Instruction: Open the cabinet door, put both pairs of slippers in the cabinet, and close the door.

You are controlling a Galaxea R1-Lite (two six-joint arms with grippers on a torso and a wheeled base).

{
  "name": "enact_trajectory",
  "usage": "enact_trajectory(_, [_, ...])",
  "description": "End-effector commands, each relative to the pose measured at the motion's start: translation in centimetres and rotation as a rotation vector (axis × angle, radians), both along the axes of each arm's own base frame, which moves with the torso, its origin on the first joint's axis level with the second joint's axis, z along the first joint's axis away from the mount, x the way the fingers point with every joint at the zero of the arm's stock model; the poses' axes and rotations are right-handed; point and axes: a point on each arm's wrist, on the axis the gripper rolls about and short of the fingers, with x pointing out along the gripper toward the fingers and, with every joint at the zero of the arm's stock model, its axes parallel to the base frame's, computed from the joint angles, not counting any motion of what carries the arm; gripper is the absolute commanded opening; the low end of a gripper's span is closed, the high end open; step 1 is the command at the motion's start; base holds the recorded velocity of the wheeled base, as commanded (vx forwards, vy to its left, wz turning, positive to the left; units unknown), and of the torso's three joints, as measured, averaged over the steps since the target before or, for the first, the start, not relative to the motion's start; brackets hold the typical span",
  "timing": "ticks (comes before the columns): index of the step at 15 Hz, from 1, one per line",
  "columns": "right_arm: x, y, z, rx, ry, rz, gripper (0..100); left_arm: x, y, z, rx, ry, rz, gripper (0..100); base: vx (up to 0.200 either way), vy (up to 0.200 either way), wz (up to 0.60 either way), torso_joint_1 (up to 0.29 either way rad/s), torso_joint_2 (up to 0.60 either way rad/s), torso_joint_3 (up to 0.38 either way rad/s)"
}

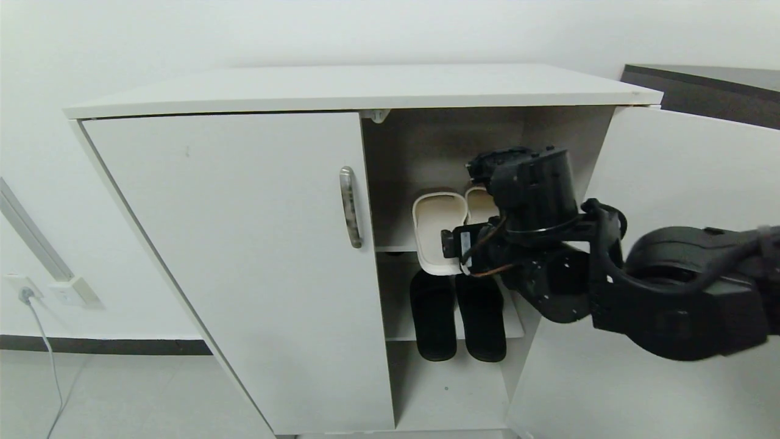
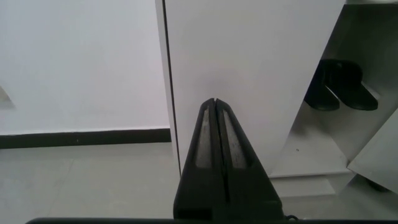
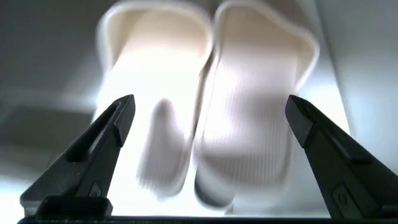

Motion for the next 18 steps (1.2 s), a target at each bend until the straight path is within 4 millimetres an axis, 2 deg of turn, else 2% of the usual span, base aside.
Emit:
enact_trajectory(1, [-4.7,-2.7,0.7,0.031,-0.023,0.068,100,0.0,0.0,0.0,0.001,0.002,-0.001,0,0.000,0.000,0.00,0.000,0.00,0.000])
enact_trajectory(2, [-5.4,-3.5,-0.3,0.025,-0.016,0.074,100,0.0,0.0,0.0,0.001,0.002,-0.001,0,0.000,0.000,0.00,0.000,0.00,0.000])
enact_trajectory(3, [-5.4,-3.9,-1.5,0.027,-0.007,0.077,0,0.0,0.0,0.0,0.001,0.002,-0.001,0,0.000,0.000,0.00,0.000,0.00,0.000])
enact_trajectory(6, [-5.0,-4.9,-3.5,0.077,-0.024,0.124,0,0.0,0.0,0.0,0.003,0.002,-0.003,0,0.000,0.000,0.00,0.000,0.00,0.000])
enact_trajectory(12, [-4.5,-4.4,-4.1,0.063,-0.014,0.128,0,0.0,0.0,0.0,0.001,0.002,-0.001,0,0.000,0.000,0.00,0.000,0.00,0.000])
enact_trajectory(18, [-4.5,-4.4,-4.2,0.061,-0.013,0.126,0,0.0,0.0,0.0,0.000,0.002,-0.004,0,-0.200,0.000,0.00,0.002,0.00,0.004])
